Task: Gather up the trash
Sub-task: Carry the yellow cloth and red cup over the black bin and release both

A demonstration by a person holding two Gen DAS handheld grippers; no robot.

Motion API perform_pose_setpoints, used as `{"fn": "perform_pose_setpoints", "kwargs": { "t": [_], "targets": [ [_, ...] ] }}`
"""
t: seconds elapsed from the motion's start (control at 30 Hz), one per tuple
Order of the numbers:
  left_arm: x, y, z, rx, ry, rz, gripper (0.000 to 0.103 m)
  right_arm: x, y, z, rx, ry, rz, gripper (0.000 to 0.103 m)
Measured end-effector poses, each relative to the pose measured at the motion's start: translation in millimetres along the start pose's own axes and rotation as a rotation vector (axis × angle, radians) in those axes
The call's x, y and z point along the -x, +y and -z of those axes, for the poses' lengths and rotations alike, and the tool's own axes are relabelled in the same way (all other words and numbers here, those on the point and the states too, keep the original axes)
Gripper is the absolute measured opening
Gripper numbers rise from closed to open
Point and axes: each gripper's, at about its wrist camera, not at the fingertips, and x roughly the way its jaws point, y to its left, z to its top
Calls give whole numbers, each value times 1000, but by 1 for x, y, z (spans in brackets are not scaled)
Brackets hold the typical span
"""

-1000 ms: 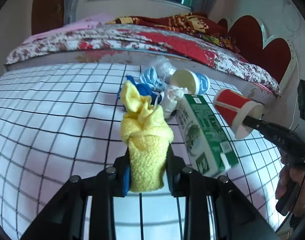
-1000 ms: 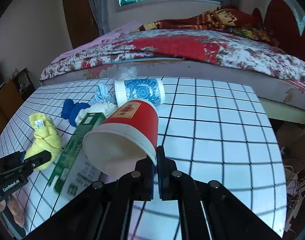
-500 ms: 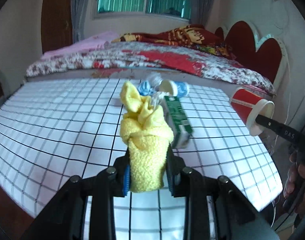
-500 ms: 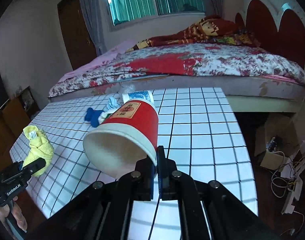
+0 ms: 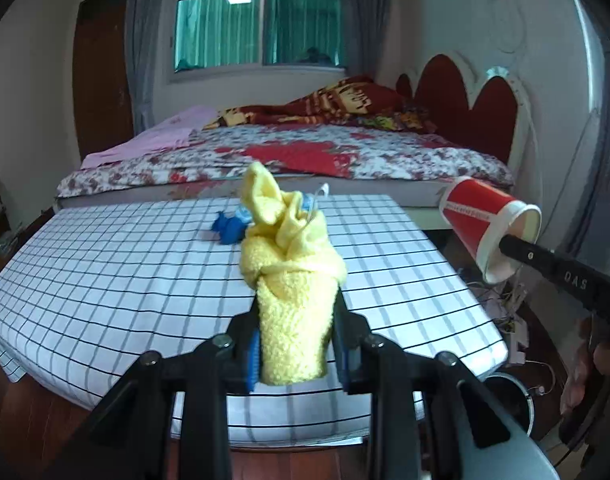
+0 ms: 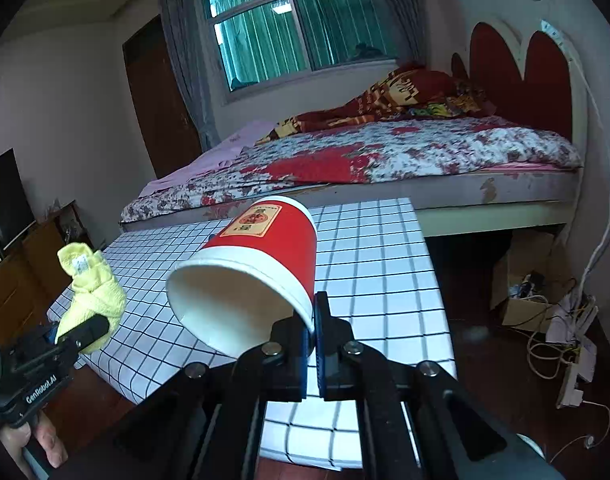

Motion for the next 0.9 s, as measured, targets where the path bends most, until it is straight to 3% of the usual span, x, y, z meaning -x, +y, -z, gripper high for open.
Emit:
{"fn": "perform_pose_setpoints", "kwargs": {
  "t": [0.43, 0.9],
  "targets": [
    [10, -62, 9, -80, -35, 124, 29, 55, -54, 27, -72, -34, 102, 3],
    [4, -148, 32, -164, -13, 288, 29, 112, -117, 56, -116, -50, 262, 3]
  ]
}}
